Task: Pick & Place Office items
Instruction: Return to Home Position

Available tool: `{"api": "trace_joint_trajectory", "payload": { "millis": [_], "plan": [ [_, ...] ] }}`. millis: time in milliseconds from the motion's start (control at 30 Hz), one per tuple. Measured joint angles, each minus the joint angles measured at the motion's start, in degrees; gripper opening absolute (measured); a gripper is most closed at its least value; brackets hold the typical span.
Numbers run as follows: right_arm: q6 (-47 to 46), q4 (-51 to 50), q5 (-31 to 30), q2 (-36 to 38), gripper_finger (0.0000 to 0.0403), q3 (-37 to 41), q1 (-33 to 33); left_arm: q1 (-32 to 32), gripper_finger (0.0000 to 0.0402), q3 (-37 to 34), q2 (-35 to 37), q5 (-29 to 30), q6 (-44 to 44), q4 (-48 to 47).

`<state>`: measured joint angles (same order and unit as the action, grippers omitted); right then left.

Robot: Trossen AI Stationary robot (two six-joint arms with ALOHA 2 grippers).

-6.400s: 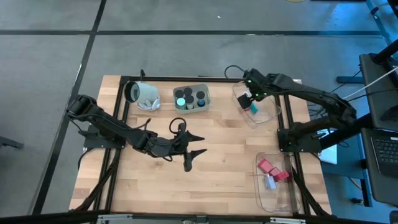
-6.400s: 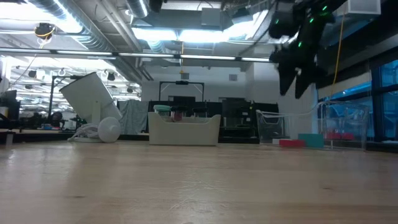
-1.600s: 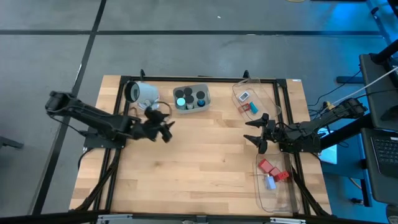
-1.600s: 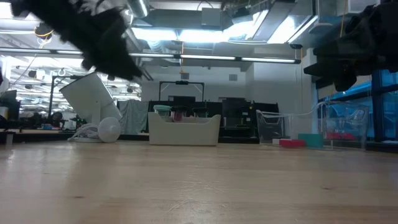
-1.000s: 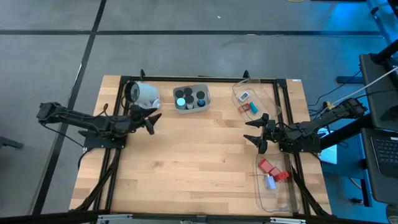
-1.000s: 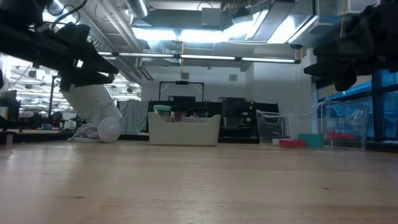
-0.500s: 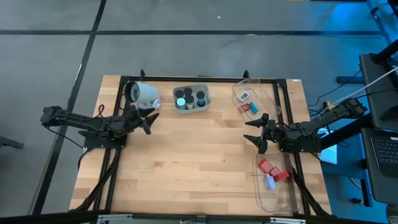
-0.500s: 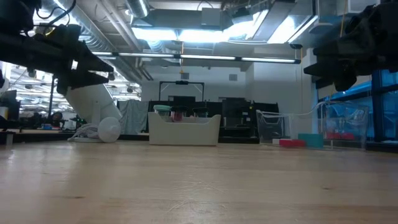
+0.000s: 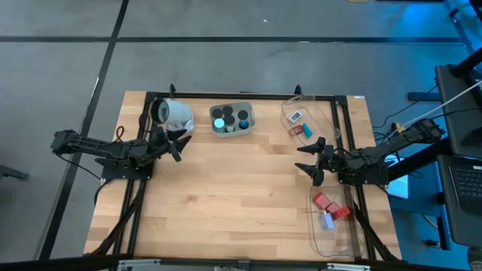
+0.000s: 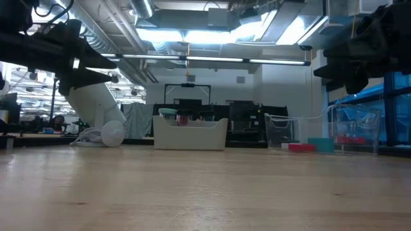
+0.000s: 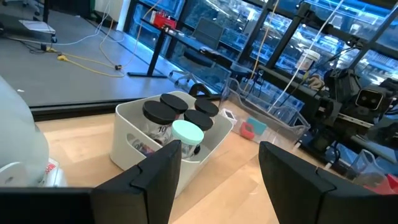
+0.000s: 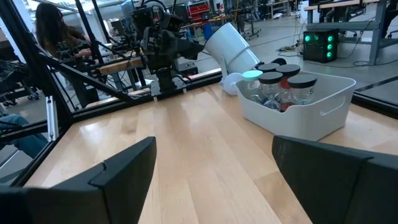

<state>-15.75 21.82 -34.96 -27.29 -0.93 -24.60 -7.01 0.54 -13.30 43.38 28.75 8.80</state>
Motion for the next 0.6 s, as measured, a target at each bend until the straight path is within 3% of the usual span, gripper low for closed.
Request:
{"api": "trace_joint_trajectory", "payload": {
  "millis": [600],
  "plan": [
    [0.1, 0.0, 0.0, 0.0, 0.0323, 0.0, 0.0, 0.0, 0.0212, 0.0, 5.3, 0.0, 0.0, 0.0]
  ]
}}
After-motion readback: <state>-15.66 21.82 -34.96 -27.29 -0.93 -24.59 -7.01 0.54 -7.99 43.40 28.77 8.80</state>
